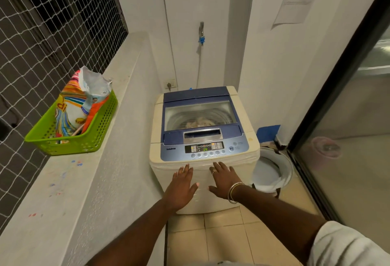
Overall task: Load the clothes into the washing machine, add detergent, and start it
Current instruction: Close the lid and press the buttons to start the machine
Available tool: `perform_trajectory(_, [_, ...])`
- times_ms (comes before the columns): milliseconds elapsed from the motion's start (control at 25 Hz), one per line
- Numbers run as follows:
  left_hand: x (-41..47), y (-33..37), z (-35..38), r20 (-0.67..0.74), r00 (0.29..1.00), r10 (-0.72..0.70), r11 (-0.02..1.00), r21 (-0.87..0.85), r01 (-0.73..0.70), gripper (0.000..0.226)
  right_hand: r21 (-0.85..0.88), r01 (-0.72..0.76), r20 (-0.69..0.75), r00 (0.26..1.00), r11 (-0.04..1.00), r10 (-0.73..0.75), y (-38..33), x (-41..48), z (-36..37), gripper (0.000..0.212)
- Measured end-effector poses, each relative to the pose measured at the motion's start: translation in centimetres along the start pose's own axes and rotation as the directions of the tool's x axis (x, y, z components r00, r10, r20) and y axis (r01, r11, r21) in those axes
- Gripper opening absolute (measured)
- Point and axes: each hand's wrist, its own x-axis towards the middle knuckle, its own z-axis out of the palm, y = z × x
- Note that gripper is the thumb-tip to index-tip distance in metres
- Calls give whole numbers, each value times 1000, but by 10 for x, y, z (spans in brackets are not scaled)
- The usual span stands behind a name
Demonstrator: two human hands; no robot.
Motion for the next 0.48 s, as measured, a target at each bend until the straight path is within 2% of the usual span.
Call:
perform_trajectory(200, [5, 9, -1, -17, 999, 49, 999, 14, -49, 69, 11, -22, -16, 1000, 1000, 22, 15, -8, 4, 83])
perform_trajectory(480, [7, 15, 1, 15, 999, 45, 998, 50, -46, 84, 97, -27, 16, 1000, 995, 25, 26, -11, 9, 91])
